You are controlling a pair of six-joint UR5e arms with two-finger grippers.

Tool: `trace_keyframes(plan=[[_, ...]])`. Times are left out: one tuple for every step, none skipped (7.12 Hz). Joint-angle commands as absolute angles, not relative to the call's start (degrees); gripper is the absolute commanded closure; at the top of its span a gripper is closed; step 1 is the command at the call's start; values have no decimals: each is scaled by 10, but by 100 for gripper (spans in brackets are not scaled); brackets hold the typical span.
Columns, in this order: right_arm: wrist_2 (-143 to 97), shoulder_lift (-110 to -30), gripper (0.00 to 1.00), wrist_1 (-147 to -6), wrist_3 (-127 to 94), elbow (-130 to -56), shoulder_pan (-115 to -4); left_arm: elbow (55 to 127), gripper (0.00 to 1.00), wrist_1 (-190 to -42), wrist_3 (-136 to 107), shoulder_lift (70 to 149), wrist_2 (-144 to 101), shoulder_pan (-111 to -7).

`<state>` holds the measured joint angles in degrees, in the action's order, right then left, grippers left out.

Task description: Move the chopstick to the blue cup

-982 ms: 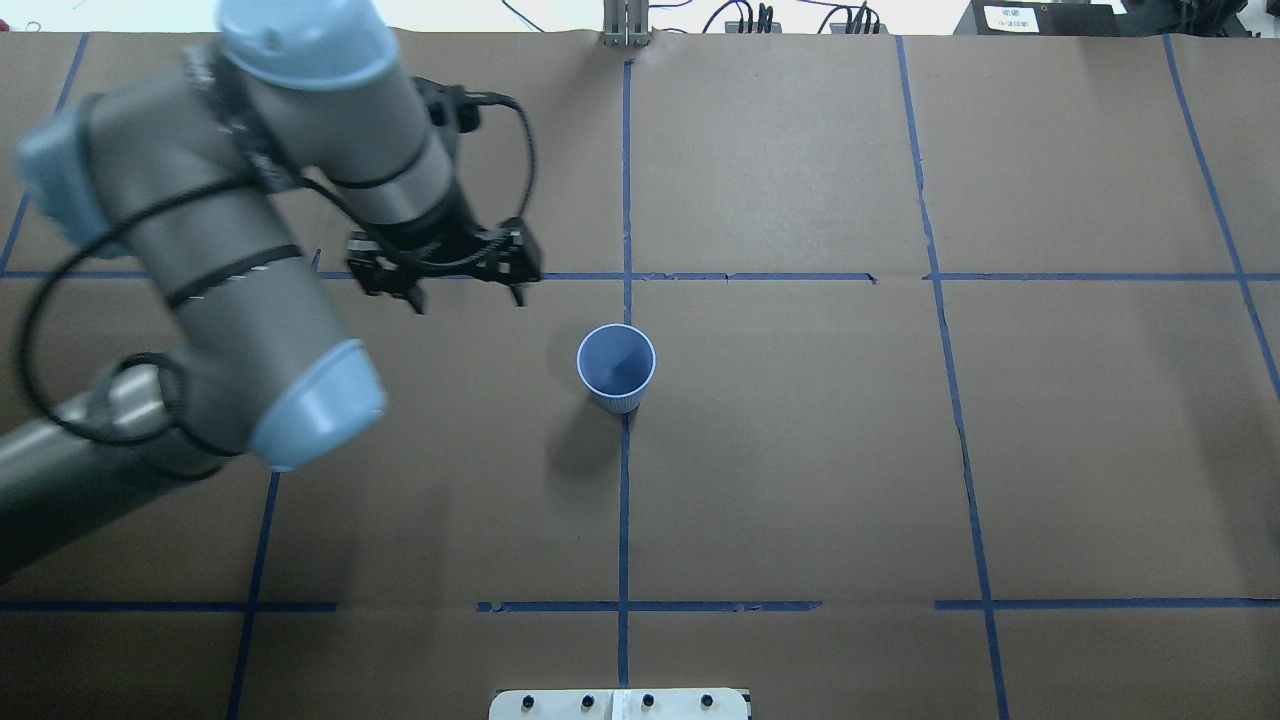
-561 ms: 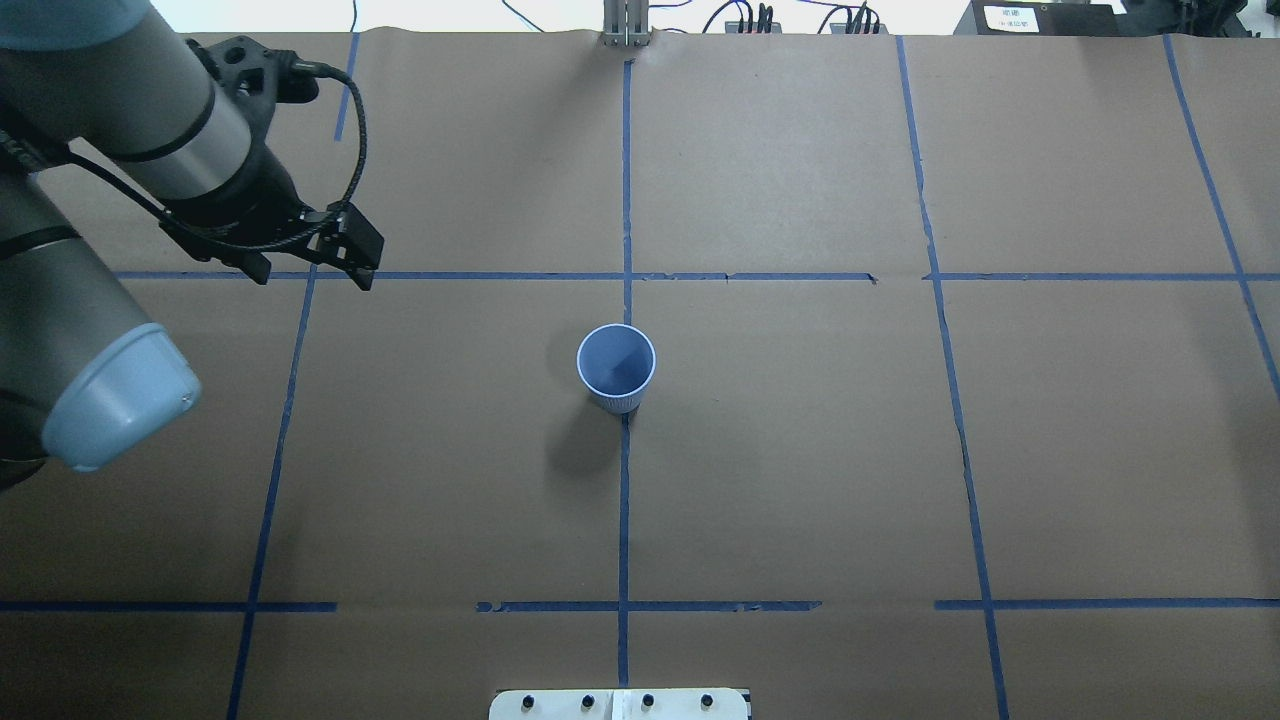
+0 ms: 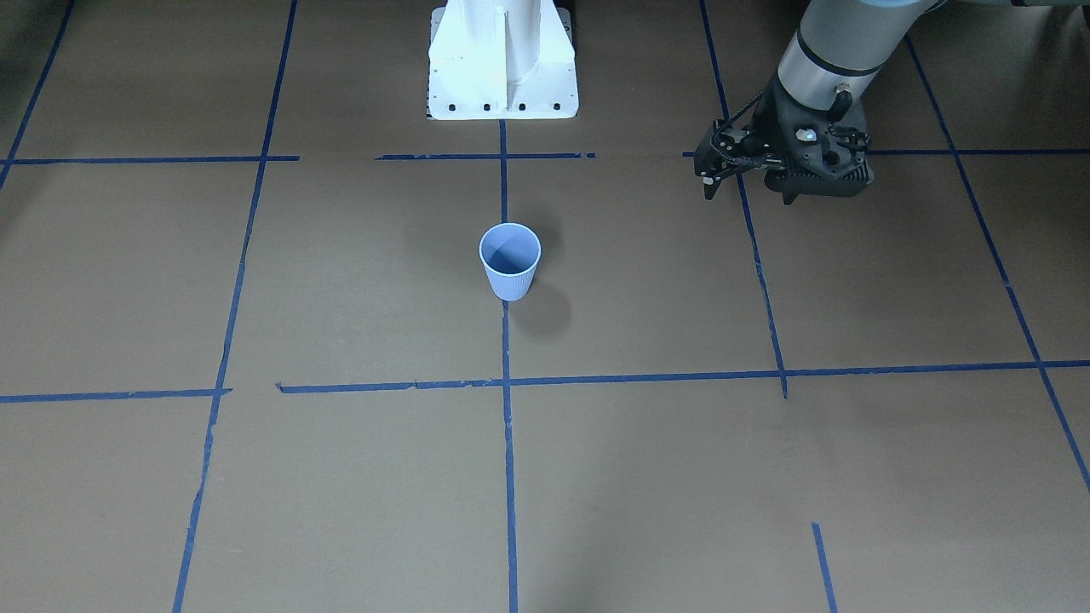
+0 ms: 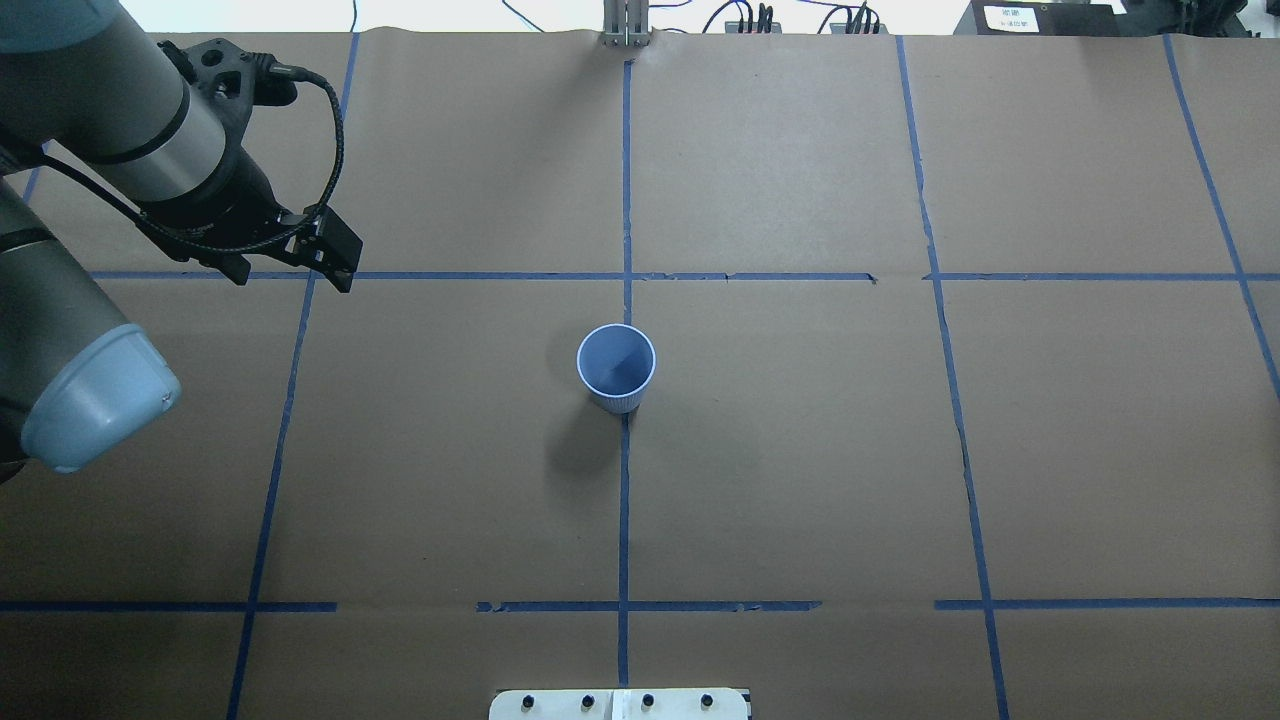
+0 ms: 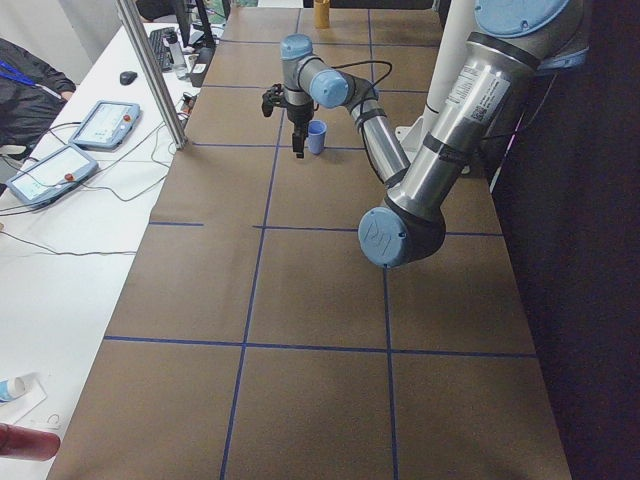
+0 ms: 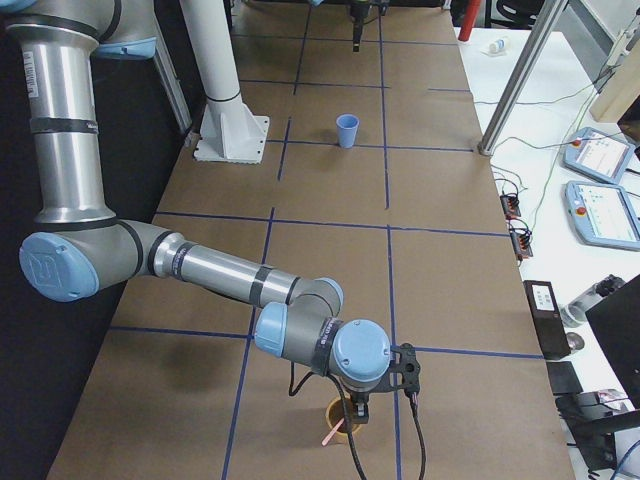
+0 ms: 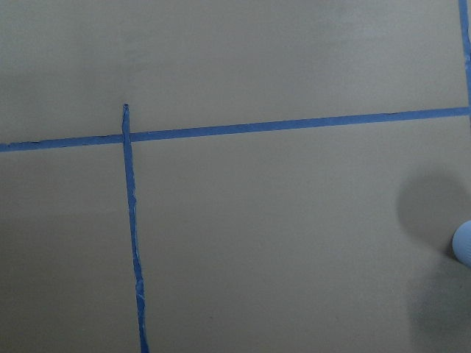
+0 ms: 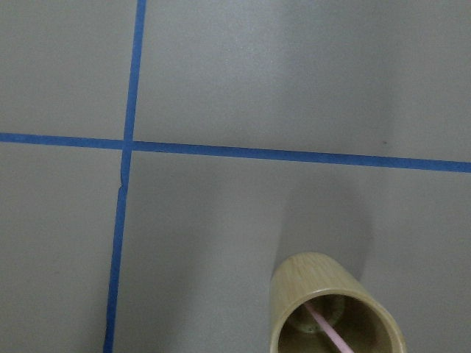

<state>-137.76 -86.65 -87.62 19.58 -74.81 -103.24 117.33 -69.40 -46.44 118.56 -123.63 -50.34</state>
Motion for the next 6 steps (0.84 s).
trace_keyframes(plan=[[-1362, -860, 0, -875, 219, -711, -1034, 1174, 0, -694, -465, 1185, -1237, -503], [-1344, -862, 0, -876, 239, -708, -1034, 1173, 0, -694, -467, 1185, -1237, -503], [-1329, -863, 0, -875, 272, -692, -1034, 1173, 0, -695, -471, 1186, -1237, -502], [-1329, -865, 0, -875, 291, -685, -1035, 1174, 0, -694, -473, 1186, -1237, -502], [-1329, -874, 0, -875, 294, -685, -1038, 1174, 0, -695, -473, 1186, -1237, -502], [-1330, -883, 0, -875, 300, -686, -1045, 1174, 0, -695, -474, 1187, -1237, -502]])
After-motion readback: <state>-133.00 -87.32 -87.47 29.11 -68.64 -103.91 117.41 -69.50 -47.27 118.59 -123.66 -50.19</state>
